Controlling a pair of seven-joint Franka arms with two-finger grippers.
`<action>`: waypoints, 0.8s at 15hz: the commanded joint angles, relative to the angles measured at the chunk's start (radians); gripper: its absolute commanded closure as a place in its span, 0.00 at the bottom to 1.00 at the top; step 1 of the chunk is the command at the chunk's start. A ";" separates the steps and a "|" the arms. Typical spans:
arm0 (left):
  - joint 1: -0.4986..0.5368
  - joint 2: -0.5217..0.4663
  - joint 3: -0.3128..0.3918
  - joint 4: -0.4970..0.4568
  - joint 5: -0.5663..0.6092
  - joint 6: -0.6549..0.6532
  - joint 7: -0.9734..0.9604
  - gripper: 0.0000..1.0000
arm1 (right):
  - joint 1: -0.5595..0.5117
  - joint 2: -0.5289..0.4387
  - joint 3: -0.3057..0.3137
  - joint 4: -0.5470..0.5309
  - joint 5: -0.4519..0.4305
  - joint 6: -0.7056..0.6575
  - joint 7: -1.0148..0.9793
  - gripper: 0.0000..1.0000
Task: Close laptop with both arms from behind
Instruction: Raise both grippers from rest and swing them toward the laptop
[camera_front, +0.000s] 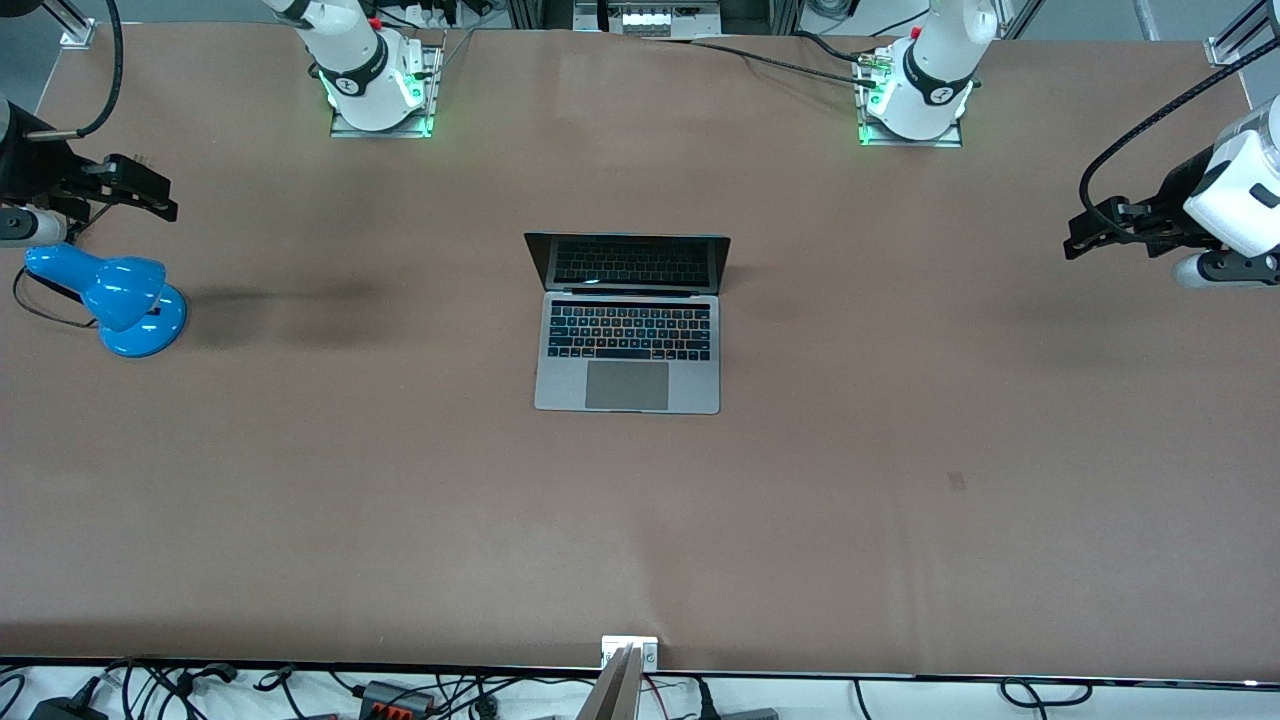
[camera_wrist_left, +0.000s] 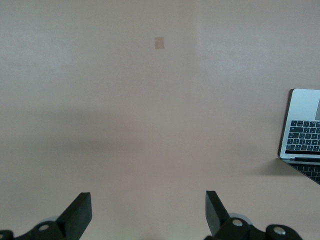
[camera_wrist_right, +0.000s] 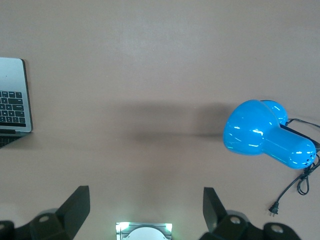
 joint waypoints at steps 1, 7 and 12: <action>-0.001 -0.011 -0.002 0.005 0.021 -0.016 -0.017 0.00 | -0.002 0.001 0.002 0.007 0.015 0.003 0.000 0.00; 0.011 -0.010 0.000 0.006 0.010 -0.025 -0.014 0.34 | 0.004 0.010 0.009 0.021 0.013 -0.013 0.010 0.00; 0.011 -0.011 -0.003 0.006 0.010 -0.066 -0.002 0.99 | -0.002 0.043 0.010 0.032 0.016 -0.019 -0.006 0.00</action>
